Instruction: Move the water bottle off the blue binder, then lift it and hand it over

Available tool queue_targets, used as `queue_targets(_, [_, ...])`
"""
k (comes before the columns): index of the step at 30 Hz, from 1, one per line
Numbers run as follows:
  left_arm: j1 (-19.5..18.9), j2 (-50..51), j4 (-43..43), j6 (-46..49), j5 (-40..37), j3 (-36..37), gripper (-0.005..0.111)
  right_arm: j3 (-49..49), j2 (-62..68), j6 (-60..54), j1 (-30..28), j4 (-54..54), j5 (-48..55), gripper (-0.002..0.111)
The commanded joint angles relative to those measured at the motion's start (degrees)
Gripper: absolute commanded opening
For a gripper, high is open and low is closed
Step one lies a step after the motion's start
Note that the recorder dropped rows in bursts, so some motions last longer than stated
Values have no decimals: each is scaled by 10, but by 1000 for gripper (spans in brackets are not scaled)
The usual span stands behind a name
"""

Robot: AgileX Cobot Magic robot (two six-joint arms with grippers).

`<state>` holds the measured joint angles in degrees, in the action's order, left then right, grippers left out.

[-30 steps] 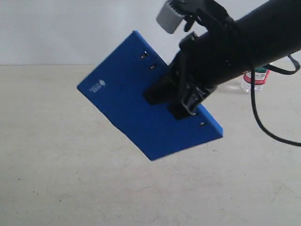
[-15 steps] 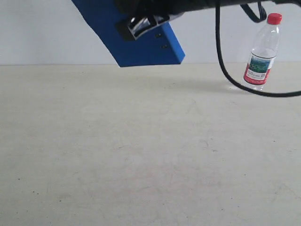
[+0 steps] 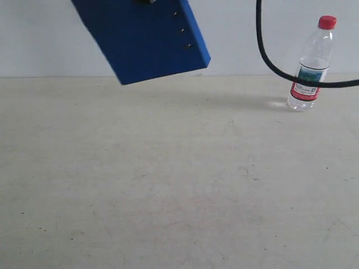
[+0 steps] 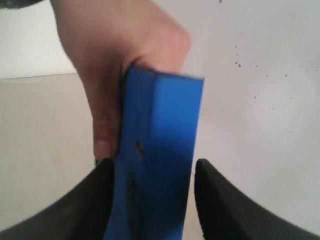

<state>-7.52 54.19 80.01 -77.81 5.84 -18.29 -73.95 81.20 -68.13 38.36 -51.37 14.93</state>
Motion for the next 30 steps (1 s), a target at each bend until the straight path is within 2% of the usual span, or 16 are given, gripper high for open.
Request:
queue_targets(1, [2,-25,-6,3,-58,3,5,-5,-27,6,-1,-3,-9,50])
queue_targets(5, [1,-75,-36,-4,-116,3,5,-5,-87,34,-1,-2,-9,50])
queue_targets(8, [1,-125,-48,-9,-149,3,5,-5,-149,108,-11,45,33,46])
queue_targets(11, [1,-186,-48,-10,-179,3,5,-5,-217,296,-54,234,180,19])
queue_targets(12, [1,-206,-48,-10,-196,3,5,-5,-237,379,-70,316,255,5])
queue_targets(14, [1,-244,-46,-10,-217,3,5,2,-265,510,-91,428,393,0])
queue_targets(16, [1,-283,-43,0,-219,4,5,33,-302,536,-99,461,469,0])
queue_targets(18, [1,-317,-43,19,-201,4,5,80,-346,535,-99,431,428,0])
queue_targets(20, [1,-348,-43,33,-182,4,5,147,-396,537,-99,338,323,0])
queue_targets(23, [1,-392,-43,43,-182,4,5,295,-489,478,-98,167,145,0])
queue_targets(27, [1,-441,-43,43,-195,4,5,460,-567,500,-98,144,-18,0])
queue_targets(30, [1,-470,-48,43,-188,4,5,574,-578,511,-98,144,-192,0])
